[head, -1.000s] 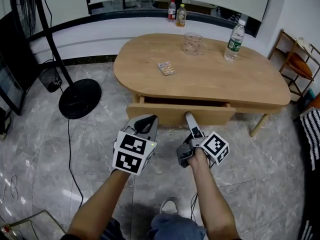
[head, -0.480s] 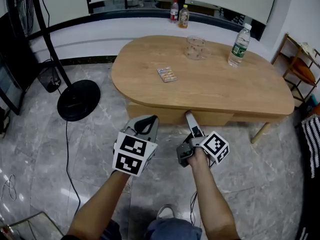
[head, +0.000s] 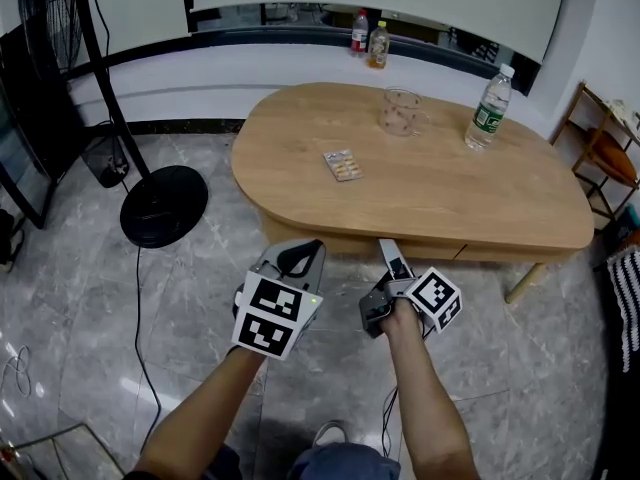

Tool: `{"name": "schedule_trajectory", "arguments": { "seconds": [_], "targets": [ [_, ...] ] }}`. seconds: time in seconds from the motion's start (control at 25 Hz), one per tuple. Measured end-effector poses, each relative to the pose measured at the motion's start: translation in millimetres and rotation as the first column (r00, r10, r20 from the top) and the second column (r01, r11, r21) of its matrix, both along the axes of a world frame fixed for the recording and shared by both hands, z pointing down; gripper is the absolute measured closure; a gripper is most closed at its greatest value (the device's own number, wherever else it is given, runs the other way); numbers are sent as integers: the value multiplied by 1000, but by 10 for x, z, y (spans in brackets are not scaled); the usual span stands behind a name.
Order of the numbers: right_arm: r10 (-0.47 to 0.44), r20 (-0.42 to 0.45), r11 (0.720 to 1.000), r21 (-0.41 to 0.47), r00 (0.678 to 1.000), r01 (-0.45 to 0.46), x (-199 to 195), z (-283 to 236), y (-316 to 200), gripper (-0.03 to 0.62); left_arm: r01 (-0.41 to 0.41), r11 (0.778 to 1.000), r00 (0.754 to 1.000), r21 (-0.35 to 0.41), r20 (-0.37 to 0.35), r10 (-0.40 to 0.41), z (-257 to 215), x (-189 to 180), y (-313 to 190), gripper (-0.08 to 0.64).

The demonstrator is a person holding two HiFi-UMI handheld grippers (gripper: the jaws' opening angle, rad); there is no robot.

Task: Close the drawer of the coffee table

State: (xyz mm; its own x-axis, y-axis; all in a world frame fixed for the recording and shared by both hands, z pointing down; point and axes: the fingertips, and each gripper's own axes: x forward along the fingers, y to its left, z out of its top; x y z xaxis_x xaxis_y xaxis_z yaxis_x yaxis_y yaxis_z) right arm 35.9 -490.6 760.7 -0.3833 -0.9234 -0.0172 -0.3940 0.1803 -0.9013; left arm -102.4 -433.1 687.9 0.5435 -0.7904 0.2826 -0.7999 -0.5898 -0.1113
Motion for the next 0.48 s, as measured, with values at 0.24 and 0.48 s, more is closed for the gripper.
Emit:
{"name": "schedule_trajectory", "arguments": {
  "seconds": [0.24, 0.48],
  "targets": [
    [11, -15, 1000, -12, 1000, -12, -2, -2, 28, 109, 1, 1000, 1000, 2, 8, -1, -47, -25, 26, 552],
    [11, -111, 998, -55, 994, -17, 29, -133, 269, 194, -4, 1000, 1000, 10, -8, 4, -340, -75, 86, 552]
  ]
}}
